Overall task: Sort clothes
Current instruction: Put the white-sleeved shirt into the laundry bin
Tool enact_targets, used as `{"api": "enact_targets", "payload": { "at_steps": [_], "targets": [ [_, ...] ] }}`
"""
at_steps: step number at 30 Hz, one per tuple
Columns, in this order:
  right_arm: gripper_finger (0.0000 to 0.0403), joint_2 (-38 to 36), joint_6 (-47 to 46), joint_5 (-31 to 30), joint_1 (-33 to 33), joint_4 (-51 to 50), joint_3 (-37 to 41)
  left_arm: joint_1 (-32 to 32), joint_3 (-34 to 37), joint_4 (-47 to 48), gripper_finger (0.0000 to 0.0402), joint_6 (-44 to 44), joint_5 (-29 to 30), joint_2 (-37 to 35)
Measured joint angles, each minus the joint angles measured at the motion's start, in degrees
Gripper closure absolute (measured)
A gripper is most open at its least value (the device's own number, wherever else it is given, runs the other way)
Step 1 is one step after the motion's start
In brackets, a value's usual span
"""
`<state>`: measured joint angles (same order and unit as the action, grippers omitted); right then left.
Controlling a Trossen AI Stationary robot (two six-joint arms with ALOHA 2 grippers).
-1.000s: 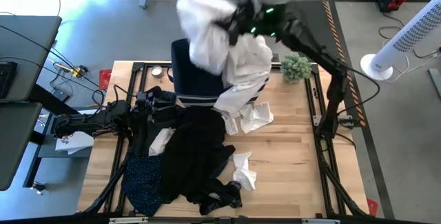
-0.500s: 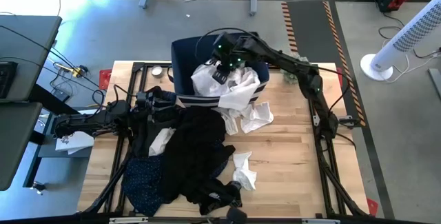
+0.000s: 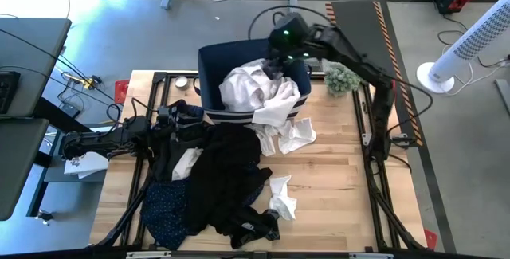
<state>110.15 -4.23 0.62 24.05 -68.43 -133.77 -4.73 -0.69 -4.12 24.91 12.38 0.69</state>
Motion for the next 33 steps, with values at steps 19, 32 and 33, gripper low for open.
{"api": "enact_targets", "payload": {
  "at_steps": [19, 32, 33],
  "targets": [
    [0.0199, -5.49, 31.24, -10.24, -17.16, -19.8, 11.87, 0.01, 0.0, 0.02, 0.0275, 0.0, -0.18, 0.02],
    [0.0222, -5.48, 32.78, -27.17, -20.13, -1.42, 21.18, 0.02, 0.0, 0.03, 0.0275, 0.0, -0.02, 0.0],
    [0.0224, -5.46, 32.74, -27.35, -20.32, 0.78, 20.41, 0.0, 0.0, 0.04, 0.0275, 0.0, -0.02, 0.02]
  ]
}}
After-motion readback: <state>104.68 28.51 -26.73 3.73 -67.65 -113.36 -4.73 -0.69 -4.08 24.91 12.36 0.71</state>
